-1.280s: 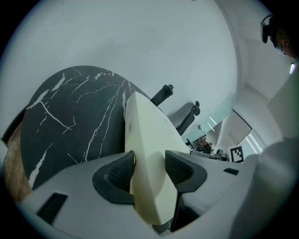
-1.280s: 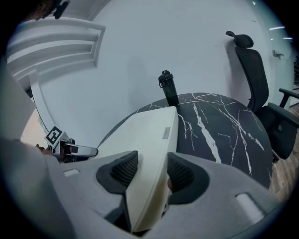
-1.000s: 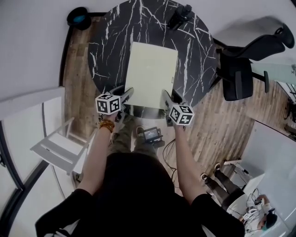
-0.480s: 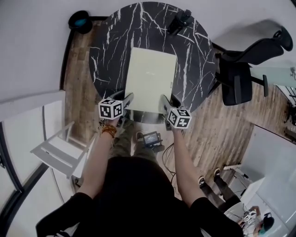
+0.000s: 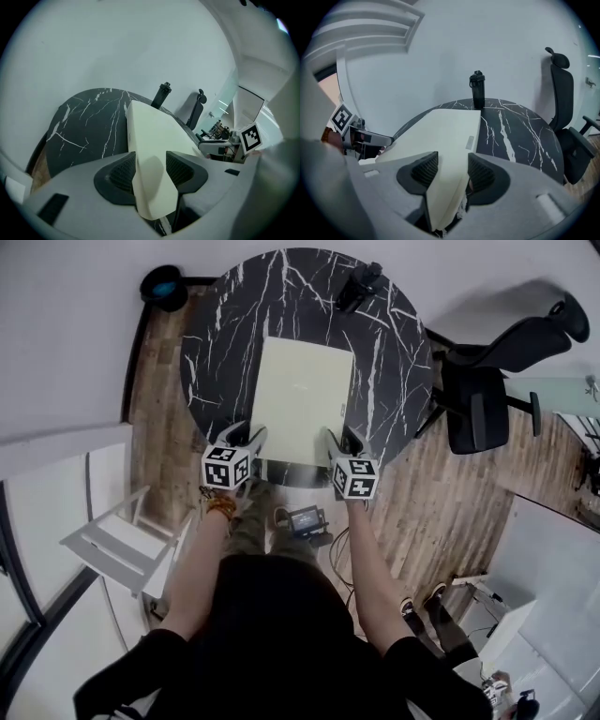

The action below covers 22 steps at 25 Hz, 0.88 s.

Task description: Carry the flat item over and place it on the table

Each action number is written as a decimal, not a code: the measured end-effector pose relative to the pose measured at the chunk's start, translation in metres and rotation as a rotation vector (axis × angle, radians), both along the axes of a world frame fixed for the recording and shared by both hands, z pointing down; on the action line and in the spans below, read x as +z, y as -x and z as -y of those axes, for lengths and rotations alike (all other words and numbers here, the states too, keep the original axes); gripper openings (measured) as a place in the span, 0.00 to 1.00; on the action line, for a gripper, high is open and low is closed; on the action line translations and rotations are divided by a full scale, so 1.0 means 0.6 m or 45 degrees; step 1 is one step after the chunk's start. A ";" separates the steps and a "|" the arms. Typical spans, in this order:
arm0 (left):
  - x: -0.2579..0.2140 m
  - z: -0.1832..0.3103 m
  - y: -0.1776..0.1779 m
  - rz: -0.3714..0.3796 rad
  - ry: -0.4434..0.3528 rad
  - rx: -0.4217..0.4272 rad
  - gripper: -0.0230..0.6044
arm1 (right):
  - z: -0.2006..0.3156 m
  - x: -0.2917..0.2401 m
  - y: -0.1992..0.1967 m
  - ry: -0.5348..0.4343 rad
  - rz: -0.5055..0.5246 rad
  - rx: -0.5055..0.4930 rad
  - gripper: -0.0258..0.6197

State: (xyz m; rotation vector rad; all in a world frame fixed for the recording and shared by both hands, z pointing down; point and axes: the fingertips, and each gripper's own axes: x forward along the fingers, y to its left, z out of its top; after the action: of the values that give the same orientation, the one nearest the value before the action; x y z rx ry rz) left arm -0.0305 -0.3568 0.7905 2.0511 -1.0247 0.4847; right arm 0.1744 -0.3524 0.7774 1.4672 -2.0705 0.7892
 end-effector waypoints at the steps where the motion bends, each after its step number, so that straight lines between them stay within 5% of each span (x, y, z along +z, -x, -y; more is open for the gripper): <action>1: -0.008 -0.001 -0.001 -0.004 -0.015 -0.001 0.37 | 0.002 -0.008 0.000 -0.014 0.003 0.000 0.34; 13: -0.108 -0.006 -0.021 0.021 -0.231 -0.037 0.22 | -0.007 -0.089 0.001 -0.130 0.010 -0.048 0.33; 22: -0.150 -0.042 -0.037 0.041 -0.289 -0.012 0.15 | -0.049 -0.137 0.013 -0.195 0.006 -0.080 0.25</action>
State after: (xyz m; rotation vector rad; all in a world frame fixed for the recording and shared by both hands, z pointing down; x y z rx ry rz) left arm -0.0085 -0.3313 0.7002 2.2422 -1.1527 0.4133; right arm 0.1663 -0.3232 0.6955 1.4725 -2.2115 0.6224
